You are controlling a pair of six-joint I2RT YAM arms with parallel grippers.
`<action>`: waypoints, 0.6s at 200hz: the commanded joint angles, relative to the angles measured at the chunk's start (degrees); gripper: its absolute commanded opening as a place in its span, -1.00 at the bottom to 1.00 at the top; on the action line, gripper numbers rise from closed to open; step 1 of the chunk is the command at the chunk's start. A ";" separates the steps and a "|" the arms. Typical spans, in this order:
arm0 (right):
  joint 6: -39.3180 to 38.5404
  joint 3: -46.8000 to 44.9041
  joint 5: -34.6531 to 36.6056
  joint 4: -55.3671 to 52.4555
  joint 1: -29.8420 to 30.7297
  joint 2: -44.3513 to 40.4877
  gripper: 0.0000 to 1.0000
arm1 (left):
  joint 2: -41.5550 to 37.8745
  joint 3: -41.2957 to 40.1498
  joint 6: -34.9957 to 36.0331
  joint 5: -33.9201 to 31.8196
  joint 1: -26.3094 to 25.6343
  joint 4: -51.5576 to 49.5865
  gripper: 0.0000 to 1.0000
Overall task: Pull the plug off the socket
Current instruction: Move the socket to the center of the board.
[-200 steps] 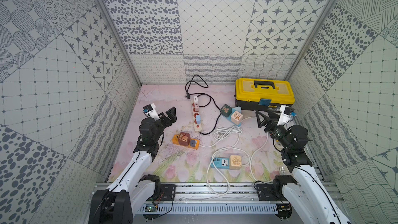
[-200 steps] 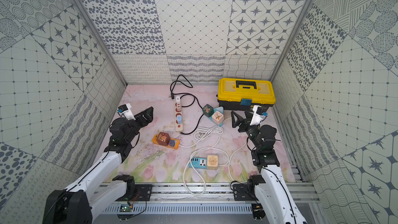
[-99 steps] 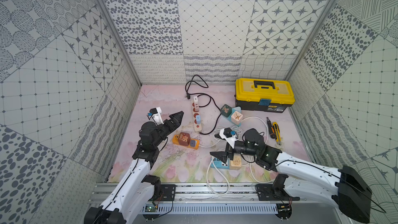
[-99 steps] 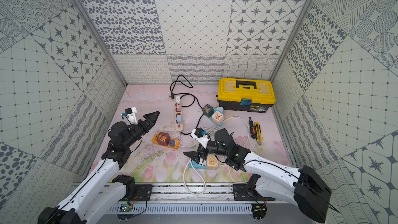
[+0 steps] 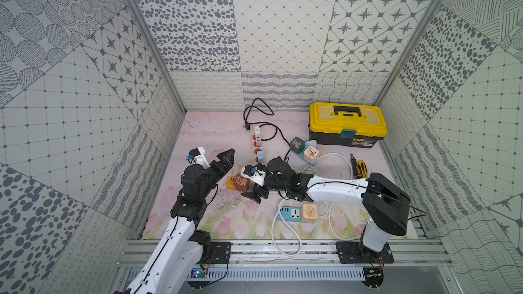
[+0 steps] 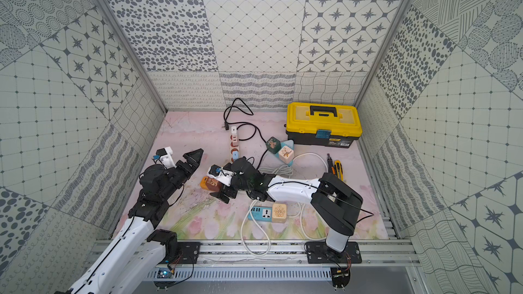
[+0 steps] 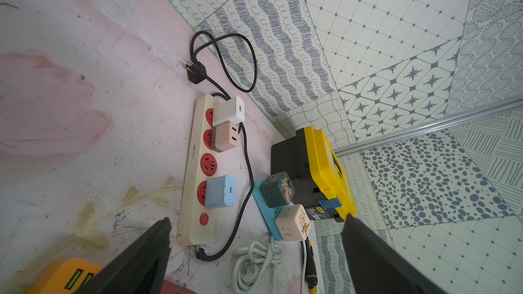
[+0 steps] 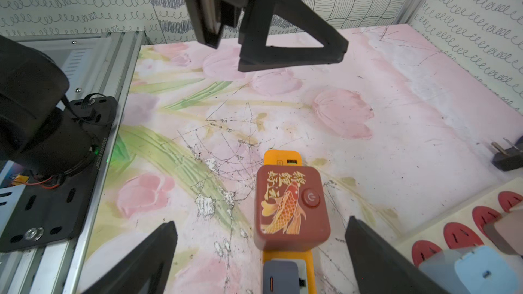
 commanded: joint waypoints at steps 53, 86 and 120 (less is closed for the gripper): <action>-1.38 10.66 -0.50 -7.83 -0.63 9.71 0.99 | -6.96 0.14 -0.26 -13.48 0.33 -16.51 0.98; -2.09 14.08 -0.50 -12.71 -0.80 11.92 0.87 | -9.21 -0.56 -1.94 -13.25 0.37 -21.20 0.98; -1.63 14.27 -1.92 -12.99 -0.98 13.08 0.66 | -10.91 -1.31 -3.66 -12.35 0.38 -24.66 0.98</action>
